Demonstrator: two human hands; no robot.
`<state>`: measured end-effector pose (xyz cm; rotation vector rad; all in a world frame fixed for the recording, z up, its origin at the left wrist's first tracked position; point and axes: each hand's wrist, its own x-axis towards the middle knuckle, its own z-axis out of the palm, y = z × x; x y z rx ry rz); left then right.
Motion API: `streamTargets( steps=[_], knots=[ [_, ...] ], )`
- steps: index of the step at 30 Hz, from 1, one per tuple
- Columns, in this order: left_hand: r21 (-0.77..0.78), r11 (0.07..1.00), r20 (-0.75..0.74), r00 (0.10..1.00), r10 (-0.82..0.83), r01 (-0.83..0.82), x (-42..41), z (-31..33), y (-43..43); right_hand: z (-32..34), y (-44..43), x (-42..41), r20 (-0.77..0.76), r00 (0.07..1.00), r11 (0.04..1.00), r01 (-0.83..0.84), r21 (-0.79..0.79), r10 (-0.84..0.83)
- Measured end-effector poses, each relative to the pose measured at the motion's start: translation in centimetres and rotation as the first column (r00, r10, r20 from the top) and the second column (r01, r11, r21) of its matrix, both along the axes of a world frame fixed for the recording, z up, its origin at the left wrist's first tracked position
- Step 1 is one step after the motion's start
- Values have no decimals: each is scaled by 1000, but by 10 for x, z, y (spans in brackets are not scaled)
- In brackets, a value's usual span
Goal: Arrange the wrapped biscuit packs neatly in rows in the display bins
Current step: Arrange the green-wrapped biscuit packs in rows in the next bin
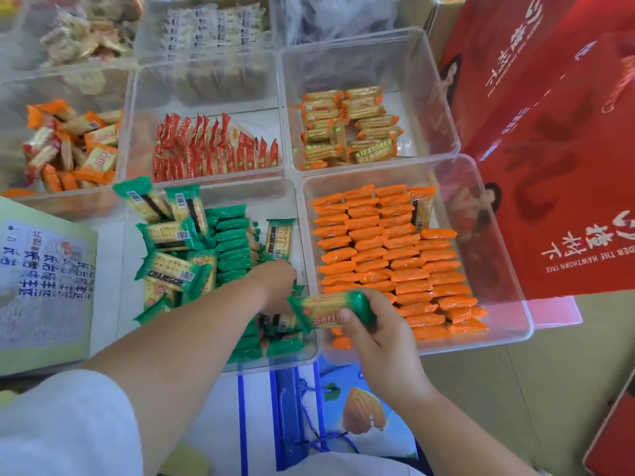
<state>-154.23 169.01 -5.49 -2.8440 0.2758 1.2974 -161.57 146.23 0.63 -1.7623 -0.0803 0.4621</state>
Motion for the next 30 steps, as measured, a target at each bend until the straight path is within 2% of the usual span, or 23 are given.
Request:
streamTargets(
  steps=[4,9,14,17,20,22,25,27,30],
  knots=[
    [-106,985,53,988,142,-136,-18,15,1,1,2,-2,-3,1000,1000,5,6,-5],
    [-173,977,107,983,146,-126,-53,33,5,2,-2,-3,15,1000,1000,10,4,-10],
    [-148,988,269,960,78,-39,-80,48,-3,4,-8,-5,36,999,1000,8,-25,-8],
    [-240,955,300,923,241,-171,-101,47,-7,5,-12,-3,61,998,998,15,-67,-11],
    [-384,854,277,839,469,-350,-123,41,-5,10,-9,3,67,998,994,27,-107,-20],
    [-450,802,273,794,543,-394,-132,38,-2,16,-3,10,97,995,992,21,-127,-8],
    [-417,850,306,831,465,-322,-141,36,-1,30,13,27,196,978,983,-30,-179,65],
    [-394,877,321,854,411,-274,-148,37,-2,39,31,39,276,946,965,-103,-241,170],
    [-324,925,357,880,313,-197,-158,37,-1,42,65,53,369,823,852,-240,-465,433]
  ],
)
